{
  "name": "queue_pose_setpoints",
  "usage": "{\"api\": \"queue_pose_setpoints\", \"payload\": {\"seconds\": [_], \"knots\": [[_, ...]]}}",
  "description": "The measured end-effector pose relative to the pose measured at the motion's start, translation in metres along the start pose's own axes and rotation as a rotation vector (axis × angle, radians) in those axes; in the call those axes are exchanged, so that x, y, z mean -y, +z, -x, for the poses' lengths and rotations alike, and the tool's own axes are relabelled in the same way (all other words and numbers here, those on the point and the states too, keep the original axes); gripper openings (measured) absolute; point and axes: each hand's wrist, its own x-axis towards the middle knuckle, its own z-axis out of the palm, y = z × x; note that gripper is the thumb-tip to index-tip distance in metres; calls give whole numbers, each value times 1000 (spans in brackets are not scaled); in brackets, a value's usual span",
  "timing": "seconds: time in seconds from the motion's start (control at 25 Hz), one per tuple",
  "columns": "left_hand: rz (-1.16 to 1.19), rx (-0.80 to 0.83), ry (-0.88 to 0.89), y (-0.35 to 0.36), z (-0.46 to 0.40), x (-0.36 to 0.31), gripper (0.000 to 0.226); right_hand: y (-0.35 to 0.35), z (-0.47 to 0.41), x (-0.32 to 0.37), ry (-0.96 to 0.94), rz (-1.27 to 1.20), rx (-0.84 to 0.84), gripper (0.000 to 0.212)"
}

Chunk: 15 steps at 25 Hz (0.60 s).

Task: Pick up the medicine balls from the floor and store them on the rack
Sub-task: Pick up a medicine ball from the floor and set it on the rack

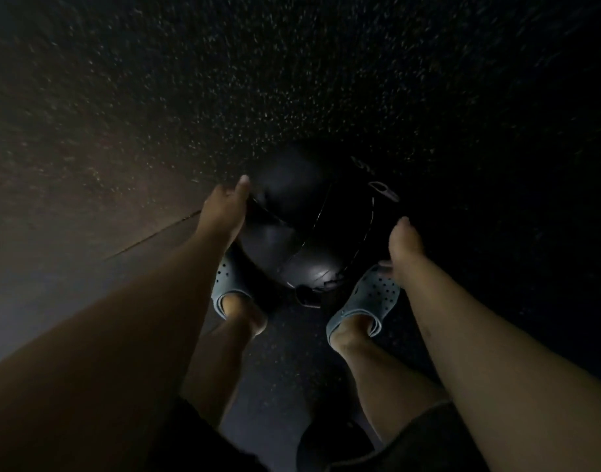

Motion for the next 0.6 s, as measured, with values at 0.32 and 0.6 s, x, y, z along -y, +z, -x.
{"api": "queue_pose_setpoints", "payload": {"seconds": [0.32, 0.6], "knots": [[560, 21, -200, 38, -74, 33, 115, 11, -51, -2, 116, -411, 374, 78], [465, 146, -6, 29, 38, -116, 112, -125, 90, 54, -208, -639, 248, 68]]}}
